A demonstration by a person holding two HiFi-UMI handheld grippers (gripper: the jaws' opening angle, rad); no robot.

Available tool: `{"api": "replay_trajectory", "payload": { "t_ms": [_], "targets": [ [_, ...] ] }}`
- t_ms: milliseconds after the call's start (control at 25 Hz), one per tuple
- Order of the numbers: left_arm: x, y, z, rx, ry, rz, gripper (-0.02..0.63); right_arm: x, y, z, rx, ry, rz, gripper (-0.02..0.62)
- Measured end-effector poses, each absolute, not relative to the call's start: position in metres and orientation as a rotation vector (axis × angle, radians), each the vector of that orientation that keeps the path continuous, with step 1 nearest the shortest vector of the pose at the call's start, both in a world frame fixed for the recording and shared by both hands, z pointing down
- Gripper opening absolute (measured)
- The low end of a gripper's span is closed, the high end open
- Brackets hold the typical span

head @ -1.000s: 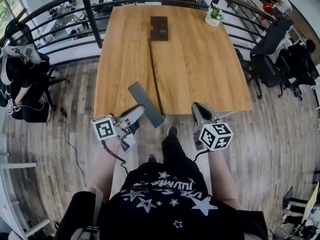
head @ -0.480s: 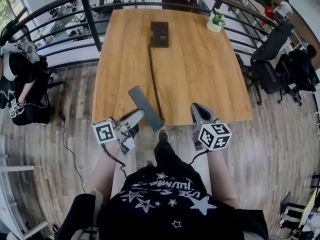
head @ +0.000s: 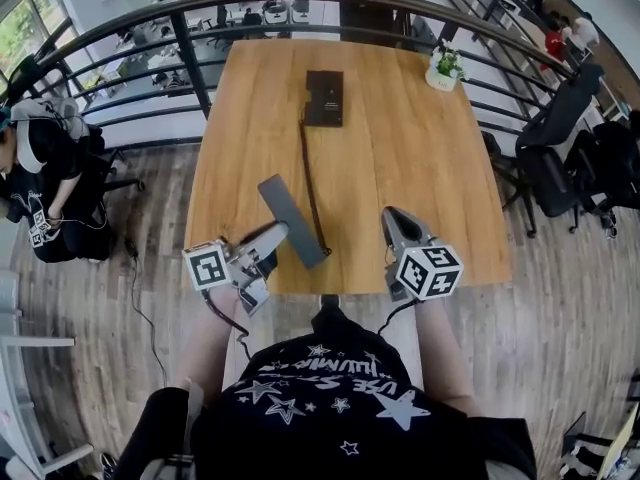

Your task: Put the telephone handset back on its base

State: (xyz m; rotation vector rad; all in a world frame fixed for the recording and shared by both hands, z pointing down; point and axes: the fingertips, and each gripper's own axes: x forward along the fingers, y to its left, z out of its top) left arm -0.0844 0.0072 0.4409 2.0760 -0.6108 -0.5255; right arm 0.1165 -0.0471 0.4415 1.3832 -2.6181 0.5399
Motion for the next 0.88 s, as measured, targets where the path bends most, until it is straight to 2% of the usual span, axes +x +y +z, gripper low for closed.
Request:
{"api": "replay_trajectory", "payload": {
  "t_ms": [880],
  "targets": [
    [-0.071,-0.18,0.406,2.143,-0.647,-0.452,0.076,0.151,-0.223,0.437,1.3,-2.647,0.568,0.002]
  ]
}}
